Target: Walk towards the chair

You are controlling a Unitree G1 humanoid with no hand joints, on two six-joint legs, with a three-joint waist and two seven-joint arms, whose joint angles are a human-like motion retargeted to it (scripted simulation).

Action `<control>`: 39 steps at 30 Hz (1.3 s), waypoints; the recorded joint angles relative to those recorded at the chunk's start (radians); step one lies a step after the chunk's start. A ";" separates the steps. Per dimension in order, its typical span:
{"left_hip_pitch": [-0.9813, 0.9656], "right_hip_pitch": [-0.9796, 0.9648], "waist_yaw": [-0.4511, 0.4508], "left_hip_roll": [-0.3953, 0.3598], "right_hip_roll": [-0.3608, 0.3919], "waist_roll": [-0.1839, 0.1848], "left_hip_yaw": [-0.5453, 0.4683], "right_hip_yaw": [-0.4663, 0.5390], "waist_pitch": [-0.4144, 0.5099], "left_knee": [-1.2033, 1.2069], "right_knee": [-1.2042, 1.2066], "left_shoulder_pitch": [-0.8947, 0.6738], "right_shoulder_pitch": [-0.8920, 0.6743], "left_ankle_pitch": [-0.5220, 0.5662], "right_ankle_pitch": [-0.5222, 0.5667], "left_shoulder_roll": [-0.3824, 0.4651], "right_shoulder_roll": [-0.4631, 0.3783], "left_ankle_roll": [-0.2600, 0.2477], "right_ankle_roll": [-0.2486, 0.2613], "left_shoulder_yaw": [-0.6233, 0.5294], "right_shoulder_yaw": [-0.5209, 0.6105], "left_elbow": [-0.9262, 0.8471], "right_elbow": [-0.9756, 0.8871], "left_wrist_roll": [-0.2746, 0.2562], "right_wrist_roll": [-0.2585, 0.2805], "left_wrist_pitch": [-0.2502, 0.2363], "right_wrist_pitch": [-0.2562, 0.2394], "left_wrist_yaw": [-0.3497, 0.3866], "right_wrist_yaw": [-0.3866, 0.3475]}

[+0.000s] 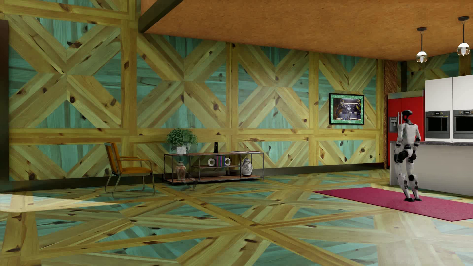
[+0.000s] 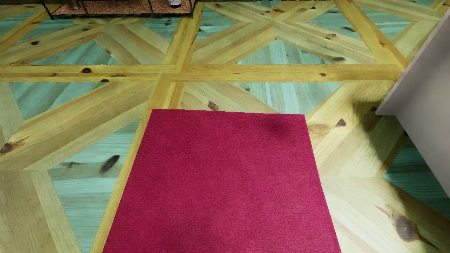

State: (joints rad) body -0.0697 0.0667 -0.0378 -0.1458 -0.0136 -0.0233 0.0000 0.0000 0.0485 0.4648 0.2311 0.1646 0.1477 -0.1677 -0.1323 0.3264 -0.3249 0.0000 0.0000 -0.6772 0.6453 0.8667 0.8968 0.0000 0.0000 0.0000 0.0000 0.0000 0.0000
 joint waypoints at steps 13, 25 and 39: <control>0.298 -0.552 -0.204 0.022 -0.047 0.007 0.000 0.000 0.071 -0.062 0.459 -0.126 0.150 -0.311 0.004 0.025 -0.002 0.000 0.000 0.024 -0.101 -0.100 0.070 0.000 0.000 0.000 0.000 0.000 0.000; -0.044 -0.323 -0.095 0.101 0.038 0.007 0.000 0.000 0.090 0.878 0.550 0.032 0.082 0.219 -0.180 0.018 0.007 0.000 0.000 -0.024 -0.140 0.007 0.020 0.000 0.000 0.000 0.000 0.000 0.000; -0.283 0.040 0.158 -0.074 -0.124 -0.141 0.000 0.000 0.076 0.232 1.034 0.141 0.078 0.329 0.154 0.046 0.022 0.000 0.000 -0.079 -0.177 0.059 -0.024 0.000 0.000 0.000 0.000 0.000 0.000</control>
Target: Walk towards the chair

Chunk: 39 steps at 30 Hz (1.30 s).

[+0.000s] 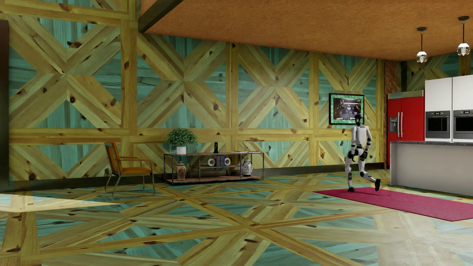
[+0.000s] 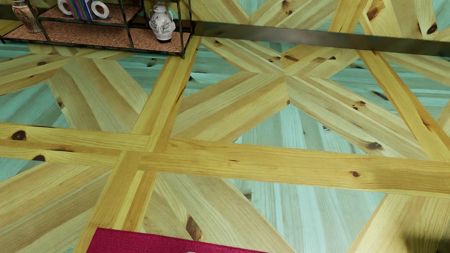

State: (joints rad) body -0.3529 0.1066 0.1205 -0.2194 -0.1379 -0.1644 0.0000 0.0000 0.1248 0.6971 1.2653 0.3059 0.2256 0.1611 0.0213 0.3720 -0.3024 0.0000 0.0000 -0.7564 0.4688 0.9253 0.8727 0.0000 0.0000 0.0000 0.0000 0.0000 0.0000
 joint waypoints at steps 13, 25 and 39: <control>0.686 -0.540 -0.433 0.218 0.093 0.209 0.000 0.000 -0.047 0.074 -0.498 -0.215 0.113 -0.166 -0.057 0.019 -0.051 0.000 0.000 0.244 0.074 -0.161 0.159 0.000 0.000 0.000 0.000 0.000 0.000; -0.056 0.193 -0.039 0.150 0.142 0.132 0.000 0.000 -0.053 -0.202 -0.727 0.028 -0.002 -0.390 -0.414 -0.004 -0.091 0.000 0.000 0.008 -0.124 0.032 -0.146 0.000 0.000 0.000 0.000 0.000 0.000; 0.463 -0.375 -0.362 0.026 -0.026 0.201 0.000 0.000 -0.019 0.000 -0.596 -0.104 0.227 -0.415 0.116 0.074 -0.068 0.000 0.000 0.239 -0.089 -0.211 0.059 0.000 0.000 0.000 0.000 0.000 0.000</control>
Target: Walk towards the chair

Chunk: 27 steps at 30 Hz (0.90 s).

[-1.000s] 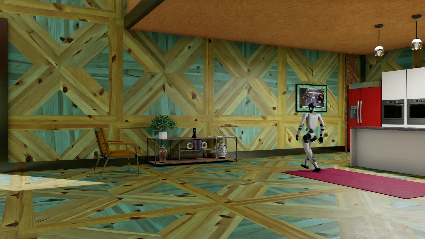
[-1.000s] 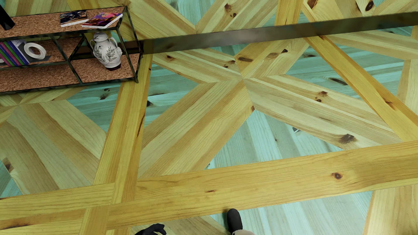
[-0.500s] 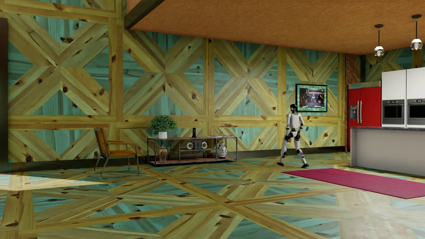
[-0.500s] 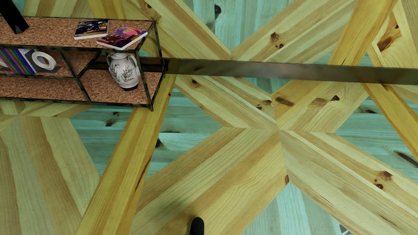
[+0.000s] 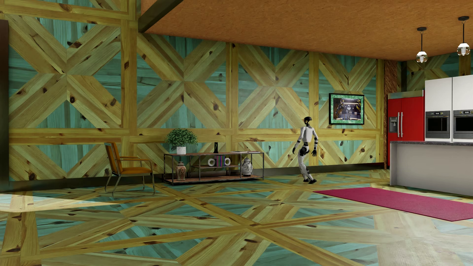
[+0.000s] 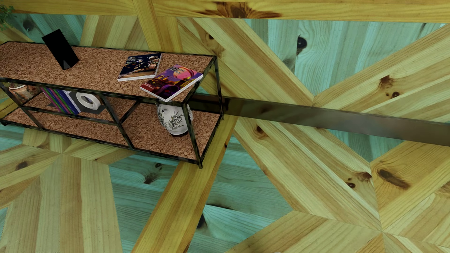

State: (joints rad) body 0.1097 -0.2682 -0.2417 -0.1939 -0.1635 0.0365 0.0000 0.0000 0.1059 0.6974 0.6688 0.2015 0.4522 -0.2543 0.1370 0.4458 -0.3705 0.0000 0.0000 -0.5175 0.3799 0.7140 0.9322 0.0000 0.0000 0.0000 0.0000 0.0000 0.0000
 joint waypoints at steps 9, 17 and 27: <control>-0.523 0.401 0.187 0.190 -0.113 0.013 0.000 0.000 0.000 0.045 -0.058 0.093 -0.112 0.339 -0.375 -0.093 -0.035 0.000 0.000 -0.154 -0.048 0.118 -0.123 0.000 0.000 0.000 0.000 0.000 0.000; -0.760 0.619 0.429 0.188 -0.124 -0.100 0.000 0.000 0.009 0.078 0.002 0.210 -0.210 0.435 -0.266 -0.047 -0.057 0.000 0.000 -0.324 -0.044 0.339 -0.200 0.000 0.000 0.000 0.000 0.000 0.000; 0.084 -0.190 -0.063 0.034 0.046 -0.109 0.000 0.000 0.020 -0.263 0.151 -0.041 0.002 -0.109 -0.348 -0.017 -0.034 0.000 0.000 0.003 0.128 -0.060 -0.047 0.000 0.000 0.000 0.000 0.000 0.000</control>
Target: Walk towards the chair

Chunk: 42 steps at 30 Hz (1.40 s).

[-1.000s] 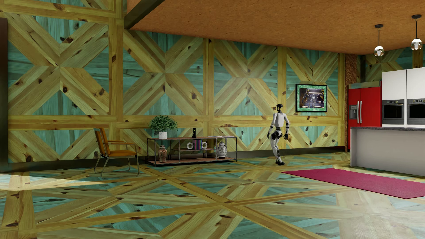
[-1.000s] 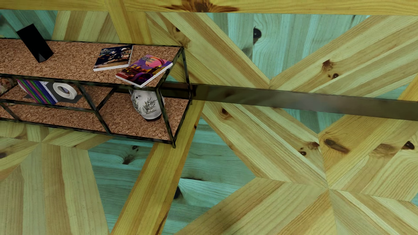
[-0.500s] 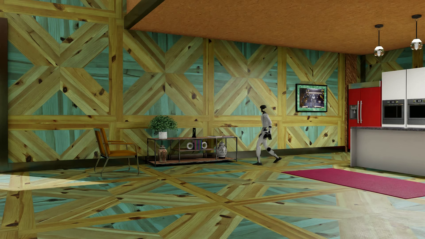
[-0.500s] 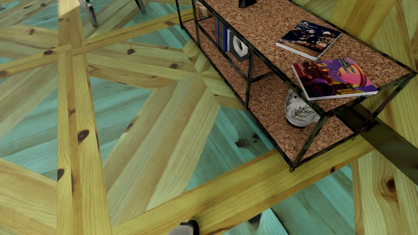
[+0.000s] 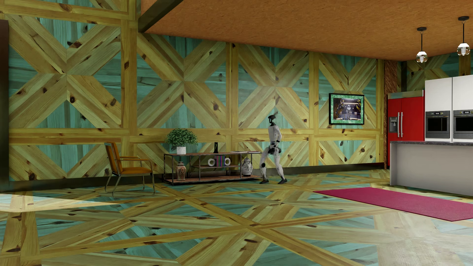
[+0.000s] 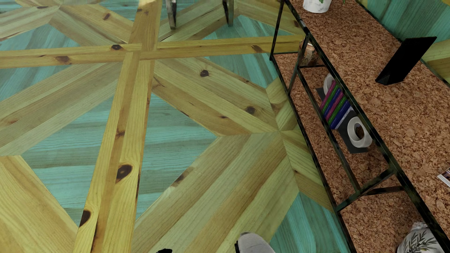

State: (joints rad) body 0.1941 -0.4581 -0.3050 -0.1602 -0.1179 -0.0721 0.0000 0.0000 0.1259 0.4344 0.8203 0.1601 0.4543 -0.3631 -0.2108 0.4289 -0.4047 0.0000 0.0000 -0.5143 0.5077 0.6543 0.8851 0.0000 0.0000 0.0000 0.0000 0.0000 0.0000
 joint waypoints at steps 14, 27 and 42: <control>-0.511 0.529 0.329 0.083 0.126 -0.025 0.000 0.000 -0.004 0.544 -0.263 0.157 -0.153 0.621 -0.029 -0.043 0.063 0.000 0.000 -0.177 -0.139 0.266 -0.281 0.000 0.000 0.000 0.000 0.000 0.000; -0.319 0.355 0.254 -0.049 -0.037 -0.015 0.000 0.000 -0.006 0.170 0.590 0.143 -0.157 0.399 -0.021 -0.047 0.088 0.000 0.000 -0.259 -0.036 0.240 0.071 0.000 0.000 0.000 0.000 0.000 0.000; -0.189 0.299 0.111 0.176 0.131 0.043 0.000 0.000 -0.035 0.981 -0.087 -0.009 -0.072 0.476 0.020 -0.073 0.070 0.000 0.000 -0.073 -0.097 0.180 0.060 0.000 0.000 0.000 0.000 0.000 0.000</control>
State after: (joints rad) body 0.0051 -0.1591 -0.1935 0.0158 0.0131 -0.0291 0.0000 0.0000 0.0910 1.4154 0.7329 0.1507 0.3827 0.1124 -0.1908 0.3555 -0.3349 0.0000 0.0000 -0.5868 0.4107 0.8345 0.9449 0.0000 0.0000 0.0000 0.0000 0.0000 0.0000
